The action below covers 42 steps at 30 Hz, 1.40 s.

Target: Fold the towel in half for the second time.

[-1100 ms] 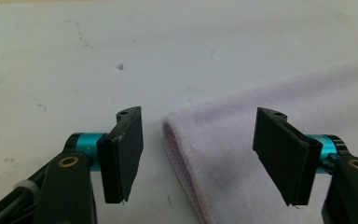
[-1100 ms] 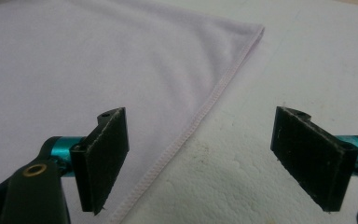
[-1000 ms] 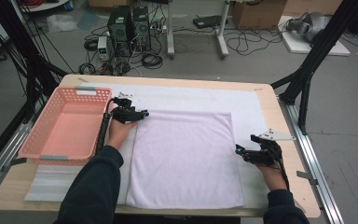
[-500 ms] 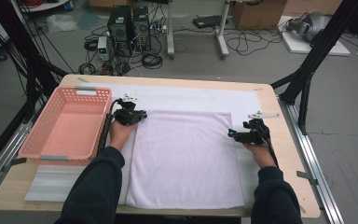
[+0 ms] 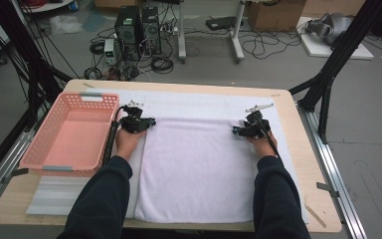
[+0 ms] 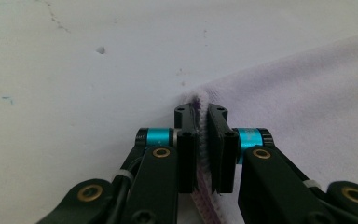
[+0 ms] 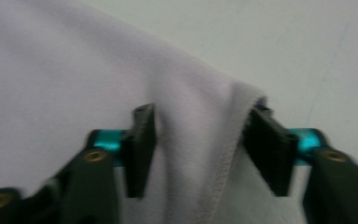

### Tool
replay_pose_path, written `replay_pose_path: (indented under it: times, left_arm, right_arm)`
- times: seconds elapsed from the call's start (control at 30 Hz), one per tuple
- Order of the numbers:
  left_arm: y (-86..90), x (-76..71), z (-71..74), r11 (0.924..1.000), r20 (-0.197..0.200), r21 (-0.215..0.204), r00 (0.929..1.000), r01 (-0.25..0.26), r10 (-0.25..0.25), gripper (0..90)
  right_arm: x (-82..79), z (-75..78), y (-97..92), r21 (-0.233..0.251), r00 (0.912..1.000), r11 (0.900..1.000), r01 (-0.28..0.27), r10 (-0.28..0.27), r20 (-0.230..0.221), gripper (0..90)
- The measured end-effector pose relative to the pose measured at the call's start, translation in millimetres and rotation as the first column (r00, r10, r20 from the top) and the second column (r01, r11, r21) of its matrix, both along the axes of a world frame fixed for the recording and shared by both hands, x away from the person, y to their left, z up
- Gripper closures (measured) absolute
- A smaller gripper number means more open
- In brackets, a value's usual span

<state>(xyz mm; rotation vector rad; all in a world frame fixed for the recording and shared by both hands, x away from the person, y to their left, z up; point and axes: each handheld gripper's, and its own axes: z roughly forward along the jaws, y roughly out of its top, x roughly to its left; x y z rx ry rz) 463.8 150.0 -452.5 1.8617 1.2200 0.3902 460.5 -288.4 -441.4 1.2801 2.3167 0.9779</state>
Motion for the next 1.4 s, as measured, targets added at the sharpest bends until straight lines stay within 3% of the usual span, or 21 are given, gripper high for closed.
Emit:
replay_pose_path:
  times: [0.07,0.1,0.2,0.27,0.33,0.47,0.53,0.6,0.67,0.77,0.87,0.97,1.0,1.03,1.07,1.27,1.3,1.4]
  left_arm:
    - [-0.7,-0.4,0.2,1.0000,0.002,0.006,1.0000,-0.003,0.003,83.4]
    - [-0.3,-0.4,0.2,1.0000,-0.004,0.000,1.0000,-0.006,0.006,83.4]
    - [-0.1,-0.1,0.4,0.9995,-0.019,-0.020,0.9995,-0.026,0.025,83.7]
    - [-4.1,-1.6,2.5,0.9994,0.002,0.026,0.9997,-0.025,0.025,83.9]
    - [-5.4,-1.8,5.1,0.9986,0.028,0.032,0.9987,-0.043,0.042,84.3]
    - [1.6,2.1,15.8,0.9946,0.072,-0.045,0.9928,-0.093,0.096,84.6]
    - [2.1,6.0,25.8,0.9945,0.089,-0.047,0.9912,-0.094,0.097,84.6]
    - [1.9,8.6,36.9,0.9900,0.127,-0.091,0.9847,-0.108,0.119,84.6]
    - [1.2,11.2,44.9,0.9866,0.133,-0.123,0.9834,-0.107,0.124,84.5]
    - [1.6,9.6,49.4,0.9878,0.138,-0.129,0.9848,-0.088,0.106,84.5]
    - [2.9,5.3,50.7,0.9904,0.144,-0.122,0.9862,-0.064,0.082,84.3]
    - [3.6,-9.7,53.8,0.9904,0.185,-0.135,0.9812,-0.029,0.054,84.3]
    - [3.6,-9.7,53.8,0.9904,0.185,-0.135,0.9812,-0.029,0.054,84.2]
    - [1.7,-16.3,56.5,0.9940,0.193,-0.109,0.9810,0.003,0.018,84.1]
    - [1.3,-20.3,57.7,0.9937,0.204,-0.111,0.9790,0.014,0.009,84.1]
    - [2.1,-42.1,61.5,0.9929,0.223,-0.101,0.9741,0.063,-0.039,83.9]
    - [3.0,-47.1,61.7,0.9915,0.240,-0.111,0.9699,0.068,-0.040,84.0]
    - [3.8,-59.6,63.5,0.9885,0.249,-0.126,0.9673,0.084,-0.050,84.0]
  right_arm:
    - [0.2,-0.4,-2.2,0.052,0.9996,0.9986,-0.010,0.012,-0.024,77.8]
    - [0.2,-0.9,-2.6,0.072,0.9990,0.9971,-0.027,0.029,-0.032,80.5]
    - [-0.7,1.2,0.6,0.021,0.9989,0.9987,-0.045,0.045,-0.008,83.4]
    - [-1.0,2.3,2.9,-0.019,0.9990,0.9991,-0.039,0.039,0.020,83.8]
    - [-0.5,3.3,3.1,-0.031,0.9986,0.9993,-0.020,0.022,0.049,84.0]
    - [0.7,8.9,2.7,-0.026,0.9931,0.9996,0.012,-0.009,0.117,84.2]
    - [2.2,15.9,2.8,-0.015,0.9861,0.9995,0.028,-0.025,0.165,84.2]
    - [4.6,24.3,3.3,-0.004,0.9767,0.9986,0.052,-0.050,0.209,84.2]
    - [7.2,32.5,2.9,0.003,0.9686,0.9969,0.078,-0.077,0.236,84.2]
    - [7.8,41.9,0.4,0.045,0.9594,0.9948,0.091,-0.100,0.264,84.0]
    - [2.7,44.6,-1.3,0.071,0.9615,0.9946,0.076,-0.092,0.259,83.9]
    - [-4.9,47.0,-1.4,0.088,0.9606,0.9951,0.045,-0.067,0.270,83.8]
    - [-7.3,47.6,-1.5,0.089,0.9617,0.9954,0.034,-0.056,0.268,83.8]
    - [-9.9,47.9,-2.1,0.096,0.9662,0.9953,0.013,-0.037,0.255,83.7]
    - [-11.4,48.0,-2.5,0.102,0.9672,0.9948,-0.002,-0.024,0.253,83.7]
    - [-30.9,51.2,-7.7,0.123,0.9663,0.9918,-0.037,0.004,0.257,83.6]
    - [-34.4,51.4,-8.7,0.126,0.9652,0.9911,-0.043,0.008,0.261,83.6]
    - [-45.1,51.2,-12.1,0.130,0.9640,0.9896,-0.062,0.025,0.265,83.5]
